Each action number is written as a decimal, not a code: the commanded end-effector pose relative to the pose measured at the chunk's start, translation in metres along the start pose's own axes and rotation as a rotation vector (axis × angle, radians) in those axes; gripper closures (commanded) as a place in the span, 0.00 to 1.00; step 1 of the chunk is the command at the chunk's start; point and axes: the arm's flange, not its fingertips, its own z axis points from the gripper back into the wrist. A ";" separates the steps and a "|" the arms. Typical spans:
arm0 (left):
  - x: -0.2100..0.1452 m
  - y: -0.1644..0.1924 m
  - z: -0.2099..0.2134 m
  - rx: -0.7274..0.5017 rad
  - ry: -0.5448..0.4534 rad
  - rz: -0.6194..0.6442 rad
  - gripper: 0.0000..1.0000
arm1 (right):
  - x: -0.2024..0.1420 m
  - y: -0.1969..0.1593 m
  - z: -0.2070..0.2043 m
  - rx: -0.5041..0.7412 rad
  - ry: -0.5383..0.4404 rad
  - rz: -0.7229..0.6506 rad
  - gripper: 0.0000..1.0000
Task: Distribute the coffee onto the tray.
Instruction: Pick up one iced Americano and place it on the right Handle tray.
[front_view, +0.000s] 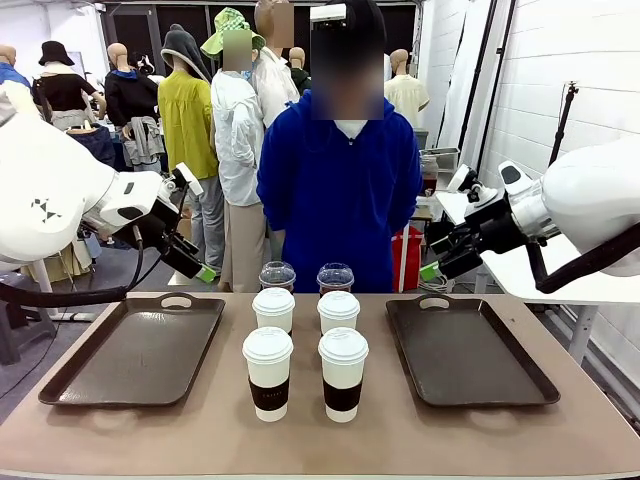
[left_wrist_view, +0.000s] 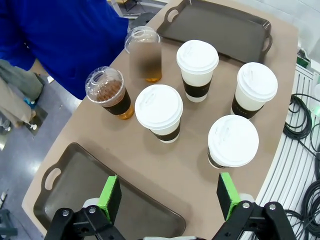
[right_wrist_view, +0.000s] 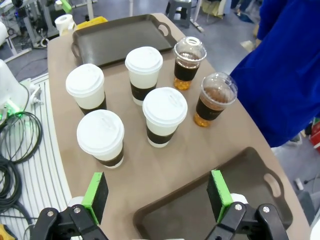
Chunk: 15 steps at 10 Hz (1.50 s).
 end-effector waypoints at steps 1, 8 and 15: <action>0.000 -0.002 0.000 -0.015 0.002 -0.005 0.00 | -0.001 -0.002 -0.002 0.016 -0.011 0.012 0.00; 0.000 -0.002 0.000 -0.015 0.002 -0.005 0.00 | -0.001 -0.002 -0.002 0.016 -0.011 0.012 0.00; 0.000 -0.002 0.000 -0.015 0.002 -0.005 0.00 | -0.001 -0.002 -0.002 0.016 -0.011 0.012 0.00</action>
